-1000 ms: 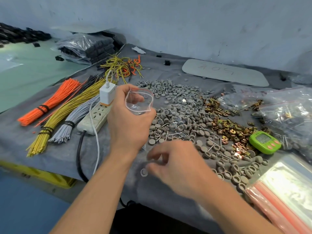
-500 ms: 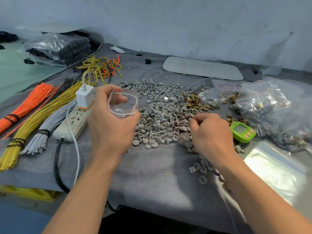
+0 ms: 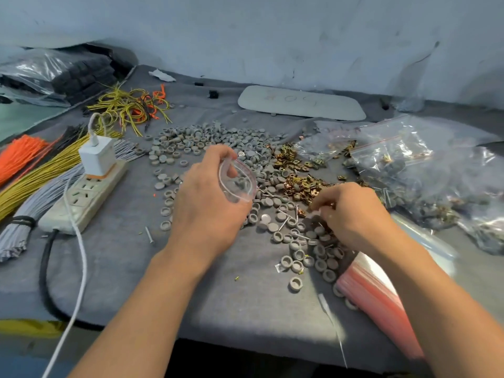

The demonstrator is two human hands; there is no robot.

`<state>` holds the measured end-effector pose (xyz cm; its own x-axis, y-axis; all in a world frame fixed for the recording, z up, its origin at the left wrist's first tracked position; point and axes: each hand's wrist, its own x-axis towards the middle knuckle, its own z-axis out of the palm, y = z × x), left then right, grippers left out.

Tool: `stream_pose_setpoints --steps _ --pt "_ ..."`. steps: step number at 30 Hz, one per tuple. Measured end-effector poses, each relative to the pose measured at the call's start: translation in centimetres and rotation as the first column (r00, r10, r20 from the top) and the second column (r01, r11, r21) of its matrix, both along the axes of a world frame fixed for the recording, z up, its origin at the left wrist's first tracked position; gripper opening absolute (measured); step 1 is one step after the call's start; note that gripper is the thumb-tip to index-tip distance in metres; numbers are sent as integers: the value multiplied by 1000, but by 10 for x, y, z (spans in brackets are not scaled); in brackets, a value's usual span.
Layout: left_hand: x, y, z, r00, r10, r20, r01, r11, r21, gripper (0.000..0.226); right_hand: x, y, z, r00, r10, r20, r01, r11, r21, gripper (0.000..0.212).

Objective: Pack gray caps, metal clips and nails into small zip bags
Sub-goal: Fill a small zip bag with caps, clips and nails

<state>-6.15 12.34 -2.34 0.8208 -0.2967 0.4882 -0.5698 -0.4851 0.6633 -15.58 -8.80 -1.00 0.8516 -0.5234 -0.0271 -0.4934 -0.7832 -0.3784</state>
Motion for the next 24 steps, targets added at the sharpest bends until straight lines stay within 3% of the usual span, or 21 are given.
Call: stream_pose_setpoints --steps 5,11,15,19,24 --pt "-3 -14 -5 997 -35 -62 43 991 130 72 0 -1 -6 1000 24 0 -24 998 -54 29" --pt "-4 -25 -8 994 -58 -95 76 976 206 81 15 14 -14 990 138 -6 -138 985 -101 9" --pt "-3 -25 -9 992 -60 -113 82 975 206 83 20 13 -14 993 115 -23 -117 988 -96 14" --pt "-2 -23 -10 991 -53 -125 78 975 210 84 15 6 -18 990 95 105 -93 995 -26 18" --pt "-3 -22 -12 992 -55 -111 77 975 207 81 0 5 -14 952 66 299 -141 962 235 17"
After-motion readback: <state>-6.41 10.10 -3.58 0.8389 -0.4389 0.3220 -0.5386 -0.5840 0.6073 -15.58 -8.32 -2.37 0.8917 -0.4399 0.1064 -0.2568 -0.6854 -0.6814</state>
